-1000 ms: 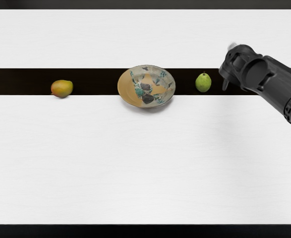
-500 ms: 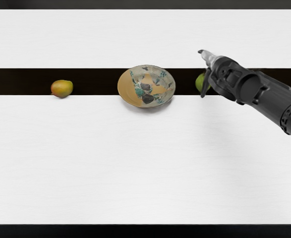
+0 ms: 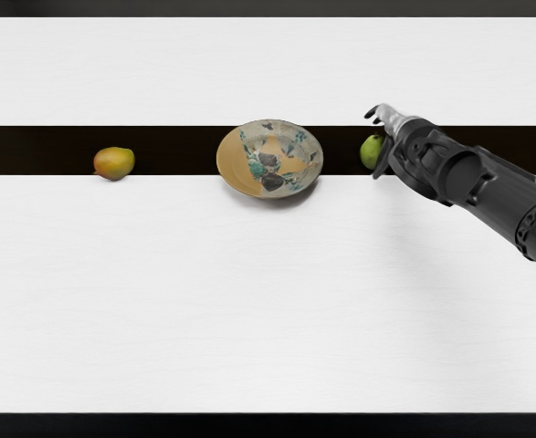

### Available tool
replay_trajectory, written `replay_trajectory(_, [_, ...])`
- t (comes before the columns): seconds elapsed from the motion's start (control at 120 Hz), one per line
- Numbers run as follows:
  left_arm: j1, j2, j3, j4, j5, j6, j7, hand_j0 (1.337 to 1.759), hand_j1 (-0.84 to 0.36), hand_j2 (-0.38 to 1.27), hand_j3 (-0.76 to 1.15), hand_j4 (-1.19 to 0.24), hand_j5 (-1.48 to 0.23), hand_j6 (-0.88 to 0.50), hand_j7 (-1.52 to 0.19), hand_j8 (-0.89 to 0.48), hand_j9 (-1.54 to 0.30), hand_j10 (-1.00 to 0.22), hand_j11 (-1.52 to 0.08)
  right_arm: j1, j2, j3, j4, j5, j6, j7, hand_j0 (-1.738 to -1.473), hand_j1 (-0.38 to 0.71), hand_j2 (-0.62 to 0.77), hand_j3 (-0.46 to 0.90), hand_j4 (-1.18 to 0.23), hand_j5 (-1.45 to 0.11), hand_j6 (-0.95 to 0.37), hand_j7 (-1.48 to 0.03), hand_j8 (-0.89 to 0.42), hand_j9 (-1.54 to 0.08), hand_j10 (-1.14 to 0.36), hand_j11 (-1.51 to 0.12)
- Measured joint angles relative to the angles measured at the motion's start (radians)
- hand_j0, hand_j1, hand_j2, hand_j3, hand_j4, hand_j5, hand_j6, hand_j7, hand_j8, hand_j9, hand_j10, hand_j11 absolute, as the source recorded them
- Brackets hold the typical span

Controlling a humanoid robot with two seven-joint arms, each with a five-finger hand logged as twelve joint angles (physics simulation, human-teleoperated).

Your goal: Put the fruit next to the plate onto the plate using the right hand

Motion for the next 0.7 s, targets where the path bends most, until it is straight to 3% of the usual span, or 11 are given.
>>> replay_trajectory(0.7, [0.0,0.0,0.0,0.0,0.0,0.0,0.0,1.658,0.35,0.0,0.0,0.0,0.0,0.0,0.0,0.0,0.0,0.0,0.0,-0.025,0.0,-0.001,-0.013,0.002,-0.003,0.033,-1.658,0.01,-0.06,0.0,-0.3,-0.39,-0.3,-0.39,-0.3,-0.39,-0.3,-0.39])
